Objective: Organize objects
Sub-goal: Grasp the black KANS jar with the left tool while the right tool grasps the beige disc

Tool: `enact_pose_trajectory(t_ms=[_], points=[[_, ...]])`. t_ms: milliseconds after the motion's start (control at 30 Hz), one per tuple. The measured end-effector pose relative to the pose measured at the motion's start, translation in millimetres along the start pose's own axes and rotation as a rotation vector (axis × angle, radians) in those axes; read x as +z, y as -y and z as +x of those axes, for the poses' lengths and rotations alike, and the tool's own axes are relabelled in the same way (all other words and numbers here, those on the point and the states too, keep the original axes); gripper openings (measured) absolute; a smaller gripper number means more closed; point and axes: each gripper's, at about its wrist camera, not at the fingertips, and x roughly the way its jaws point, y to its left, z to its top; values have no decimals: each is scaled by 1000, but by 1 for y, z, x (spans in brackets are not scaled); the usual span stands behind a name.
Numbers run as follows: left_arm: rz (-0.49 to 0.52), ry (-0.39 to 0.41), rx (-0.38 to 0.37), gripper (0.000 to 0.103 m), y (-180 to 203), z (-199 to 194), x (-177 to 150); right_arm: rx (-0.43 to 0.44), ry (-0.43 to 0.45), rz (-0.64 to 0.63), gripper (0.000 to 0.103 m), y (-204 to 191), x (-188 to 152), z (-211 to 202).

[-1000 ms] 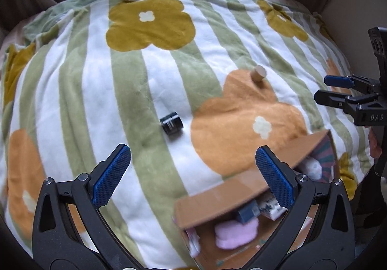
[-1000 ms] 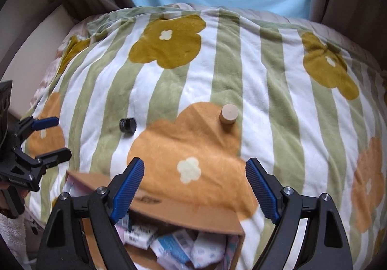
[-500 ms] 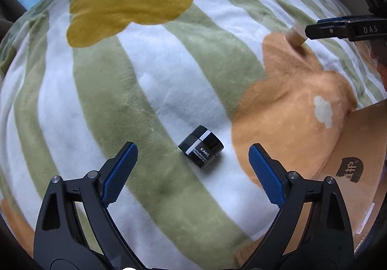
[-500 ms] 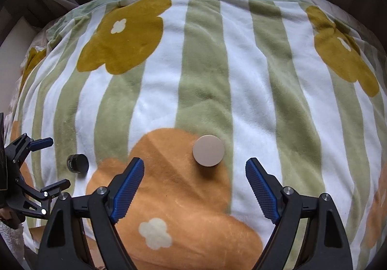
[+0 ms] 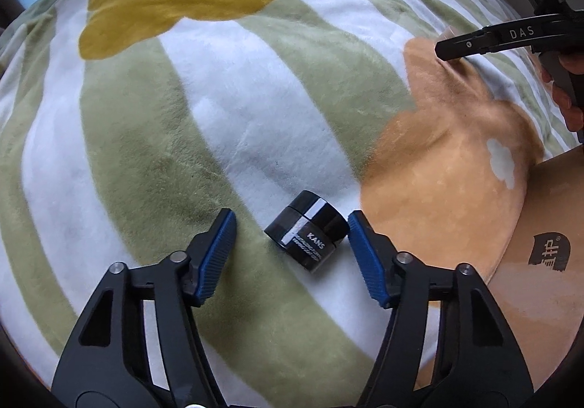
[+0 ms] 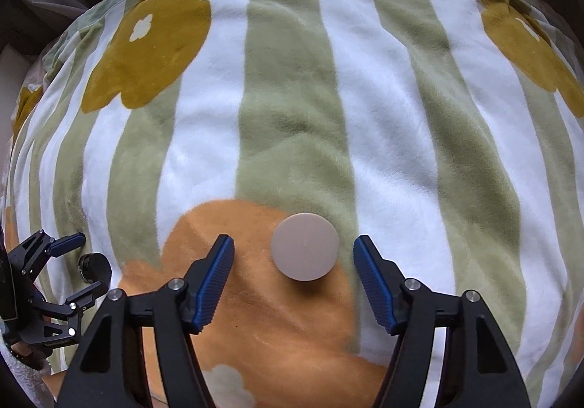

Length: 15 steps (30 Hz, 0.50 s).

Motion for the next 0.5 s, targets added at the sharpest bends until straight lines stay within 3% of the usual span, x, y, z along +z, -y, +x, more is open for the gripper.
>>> enact_pose_trajectory(t_ms=[133,267,500], points=[[11,-12,-38,43,2,3,0,10,-1,20,50,3,1,-1],[24,-13,-34,43,4,4,0,19,-3,47,35,8,2,-1],[9,-7,-58,43,3,-5,-1,27,23,85,31,16,-1,-7]])
